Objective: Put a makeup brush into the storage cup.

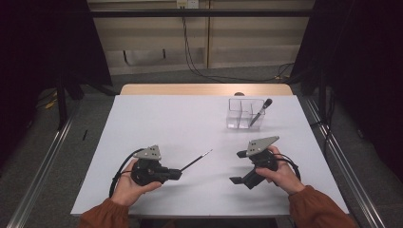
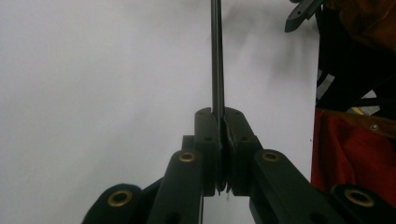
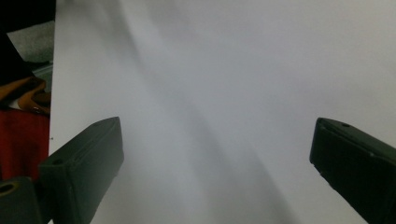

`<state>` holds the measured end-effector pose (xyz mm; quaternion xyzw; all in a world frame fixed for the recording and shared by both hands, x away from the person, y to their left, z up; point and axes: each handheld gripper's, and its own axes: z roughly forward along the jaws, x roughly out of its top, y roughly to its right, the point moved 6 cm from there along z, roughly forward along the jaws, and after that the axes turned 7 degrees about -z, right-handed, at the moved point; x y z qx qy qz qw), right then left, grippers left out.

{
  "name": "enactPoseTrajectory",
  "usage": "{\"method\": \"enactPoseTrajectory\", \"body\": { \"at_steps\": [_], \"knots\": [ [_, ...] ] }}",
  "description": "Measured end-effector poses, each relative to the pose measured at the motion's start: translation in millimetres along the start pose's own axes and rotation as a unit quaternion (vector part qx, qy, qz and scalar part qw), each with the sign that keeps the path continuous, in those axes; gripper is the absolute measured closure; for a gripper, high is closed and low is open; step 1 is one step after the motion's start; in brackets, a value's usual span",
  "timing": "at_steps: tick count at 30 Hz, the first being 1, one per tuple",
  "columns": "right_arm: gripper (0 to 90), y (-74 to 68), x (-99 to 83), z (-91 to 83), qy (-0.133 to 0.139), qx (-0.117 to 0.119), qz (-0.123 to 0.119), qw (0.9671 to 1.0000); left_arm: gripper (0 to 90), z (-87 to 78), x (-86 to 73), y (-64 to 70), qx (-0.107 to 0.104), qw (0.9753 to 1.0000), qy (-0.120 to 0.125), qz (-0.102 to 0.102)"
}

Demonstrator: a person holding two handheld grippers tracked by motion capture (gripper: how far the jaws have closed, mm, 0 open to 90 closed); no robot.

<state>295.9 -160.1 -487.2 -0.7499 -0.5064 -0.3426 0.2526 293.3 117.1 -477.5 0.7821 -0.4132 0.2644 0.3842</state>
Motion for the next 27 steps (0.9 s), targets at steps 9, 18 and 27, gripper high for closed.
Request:
{"method": "enactPoseTrajectory", "body": {
  "at_steps": [9,18,27],
  "knots": [
    [2.3,-2.2,4.7,3.4,0.046,-0.015,0.008,0.9988,85.3,-0.8,4.7,2.0,-0.003,0.9994,0.035,0.002],
    [3.4,-6.2,12.0,5.2,0.088,-0.016,0.018,0.9958,85.4,-4.4,11.1,4.2,-0.009,0.9961,0.086,0.016],
    [4.3,0.3,14.8,3.3,0.108,-0.033,0.030,0.9931,85.3,-1.8,15.3,6.6,-0.016,0.9920,0.120,0.037]
  ]
}}
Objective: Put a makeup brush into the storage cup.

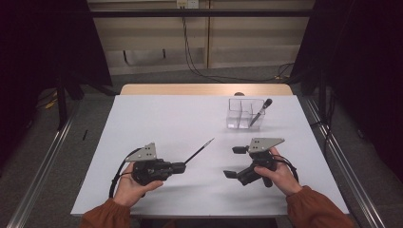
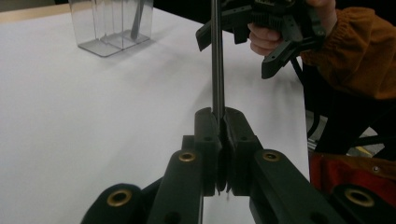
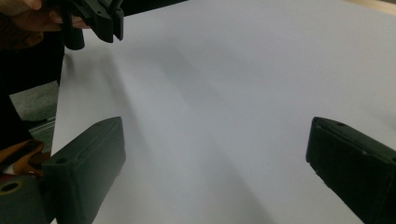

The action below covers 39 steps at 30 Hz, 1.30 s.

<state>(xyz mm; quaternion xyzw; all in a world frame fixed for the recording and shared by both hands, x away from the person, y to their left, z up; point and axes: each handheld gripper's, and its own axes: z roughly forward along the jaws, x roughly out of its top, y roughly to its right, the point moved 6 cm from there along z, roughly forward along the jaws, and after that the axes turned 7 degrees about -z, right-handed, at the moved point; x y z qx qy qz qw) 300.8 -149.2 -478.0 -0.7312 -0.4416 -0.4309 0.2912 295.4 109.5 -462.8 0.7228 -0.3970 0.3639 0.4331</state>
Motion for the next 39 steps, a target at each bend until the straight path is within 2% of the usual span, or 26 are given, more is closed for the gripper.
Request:
{"method": "enactPoseTrajectory", "body": {
  "at_steps": [7,11,15,17,19,21,25,27,33,37,39],
  "knots": [
    [4.3,1.3,4.0,1.6,0.024,-0.025,-0.011,0.9993,85.3,2.0,2.2,0.6,-0.002,0.9997,0.025,0.007],
    [4.7,0.0,7.8,2.0,0.042,-0.022,-0.011,0.9988,85.3,3.8,3.1,1.7,-0.005,0.9993,0.037,0.008],
    [5.3,-4.4,11.7,2.9,0.053,-0.013,-0.026,0.9982,85.3,5.7,4.6,3.6,-0.007,0.9988,0.048,0.012],
    [5.4,-6.1,13.3,3.2,0.059,-0.006,-0.025,0.9979,85.3,6.6,5.4,4.1,-0.008,0.9986,0.051,0.013],
    [5.4,-6.9,15.2,3.5,0.064,-0.005,-0.021,0.9977,85.3,7.8,5.6,4.0,-0.008,0.9986,0.049,0.015],
    [5.1,-8.3,18.0,2.9,0.074,0.006,-0.007,0.9972,85.3,9.7,5.4,4.5,-0.008,0.9987,0.049,0.015],
    [6.2,-9.2,23.3,0.9,0.086,0.007,-0.004,0.9963,85.2,13.8,6.3,5.5,-0.012,0.9987,0.048,0.013],
    [5.2,-11.4,27.5,0.3,0.104,0.020,-0.004,0.9944,85.3,15.6,7.1,5.8,-0.013,0.9986,0.050,0.013],
    [5.5,-14.6,35.5,4.6,0.109,0.016,-0.008,0.9939,85.3,19.9,11.1,4.6,-0.012,0.9984,0.054,0.008],
    [5.6,-14.7,40.4,7.6,0.116,0.017,-0.002,0.9932,85.3,26.1,12.8,5.9,-0.016,0.9983,0.056,0.010],
    [6.0,-15.2,42.7,8.9,0.119,0.013,-0.005,0.9928,85.3,29.7,11.5,7.5,-0.018,0.9985,0.049,0.015]
  ]
}}
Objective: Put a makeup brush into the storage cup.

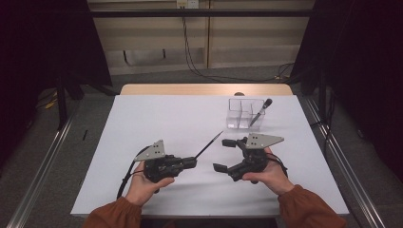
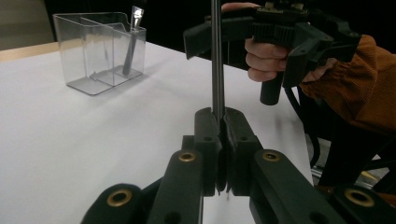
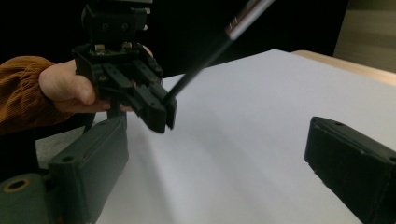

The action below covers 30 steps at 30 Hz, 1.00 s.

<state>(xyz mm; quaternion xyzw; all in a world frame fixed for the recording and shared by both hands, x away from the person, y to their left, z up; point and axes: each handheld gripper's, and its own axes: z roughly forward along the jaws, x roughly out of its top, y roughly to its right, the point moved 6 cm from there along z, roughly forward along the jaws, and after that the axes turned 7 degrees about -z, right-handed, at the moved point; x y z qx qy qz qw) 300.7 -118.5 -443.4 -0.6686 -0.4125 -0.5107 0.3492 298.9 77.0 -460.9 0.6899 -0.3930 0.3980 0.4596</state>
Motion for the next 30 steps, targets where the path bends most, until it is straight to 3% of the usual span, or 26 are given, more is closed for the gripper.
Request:
{"method": "enactPoseTrajectory", "body": {
  "at_steps": [11,17,24,30],
  "knots": [
    [27.8,-0.4,8.7,0.5,0.017,0.015,-0.001,0.9997,85.3,3.6,-4.5,1.7,-0.001,0.9999,-0.011,0.005],
    [47.6,0.8,13.8,1.9,0.034,0.012,-0.004,0.9993,85.2,3.6,-6.2,1.1,0.000,0.9999,-0.014,0.005],
    [67.7,3.7,16.1,0.6,0.053,0.023,0.019,0.9981,85.2,6.3,-7.9,1.6,-0.002,0.9998,-0.018,0.008],
    [76.0,3.5,16.2,0.0,0.060,0.040,0.042,0.9965,84.9,8.8,-10.3,2.5,-0.004,0.9994,-0.028,0.017]
  ]
}}
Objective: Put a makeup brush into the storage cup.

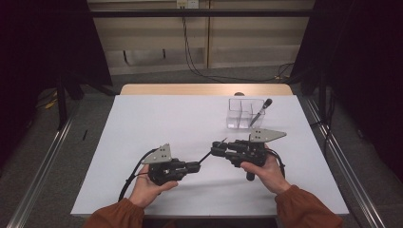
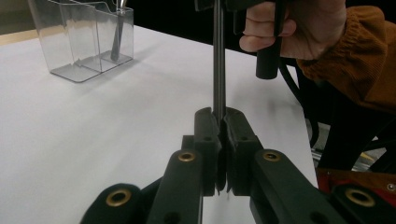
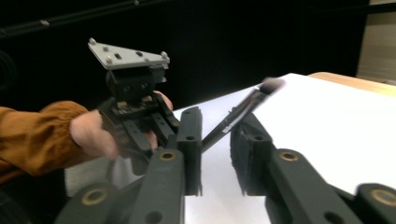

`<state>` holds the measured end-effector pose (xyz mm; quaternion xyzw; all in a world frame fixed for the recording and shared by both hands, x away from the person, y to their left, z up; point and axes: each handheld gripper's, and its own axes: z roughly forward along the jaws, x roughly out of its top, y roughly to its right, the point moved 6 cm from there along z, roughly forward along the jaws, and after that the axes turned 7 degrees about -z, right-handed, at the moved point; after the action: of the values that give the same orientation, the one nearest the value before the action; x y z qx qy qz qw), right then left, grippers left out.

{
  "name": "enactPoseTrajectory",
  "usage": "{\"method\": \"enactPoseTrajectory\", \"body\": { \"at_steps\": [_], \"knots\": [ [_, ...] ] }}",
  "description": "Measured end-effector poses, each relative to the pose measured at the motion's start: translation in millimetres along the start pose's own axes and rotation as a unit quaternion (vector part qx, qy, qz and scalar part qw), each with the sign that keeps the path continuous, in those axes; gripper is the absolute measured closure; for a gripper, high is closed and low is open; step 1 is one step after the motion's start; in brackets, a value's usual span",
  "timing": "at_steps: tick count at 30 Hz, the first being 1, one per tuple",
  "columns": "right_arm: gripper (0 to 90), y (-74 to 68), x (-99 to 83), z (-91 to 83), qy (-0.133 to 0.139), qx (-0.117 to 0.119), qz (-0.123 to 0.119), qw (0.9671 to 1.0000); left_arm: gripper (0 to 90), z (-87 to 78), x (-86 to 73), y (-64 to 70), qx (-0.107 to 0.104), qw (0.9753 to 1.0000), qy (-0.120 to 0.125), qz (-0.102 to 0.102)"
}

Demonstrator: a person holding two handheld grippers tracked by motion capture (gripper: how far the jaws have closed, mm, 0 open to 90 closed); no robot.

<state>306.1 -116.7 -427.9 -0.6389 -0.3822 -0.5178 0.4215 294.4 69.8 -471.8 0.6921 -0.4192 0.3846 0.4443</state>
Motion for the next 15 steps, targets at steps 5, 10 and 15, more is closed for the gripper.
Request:
{"method": "enactPoseTrajectory", "body": {
  "at_steps": [5,10,15],
  "knots": [
    [79.5,-2.3,2.0,0.9,0.007,0.011,0.007,0.9999,84.2,0.2,-0.6,0.3,0.002,1.0000,-0.004,0.002],
    [81.2,-2.9,2.5,0.9,0.008,0.018,0.020,0.9996,83.3,-1.1,0.2,-0.7,0.005,1.0000,-0.001,0.000],
    [83.7,-5.0,2.2,1.7,0.002,0.027,0.023,0.9994,78.2,-0.6,-0.6,-1.5,0.011,0.9999,-0.005,0.005]
  ]
}}
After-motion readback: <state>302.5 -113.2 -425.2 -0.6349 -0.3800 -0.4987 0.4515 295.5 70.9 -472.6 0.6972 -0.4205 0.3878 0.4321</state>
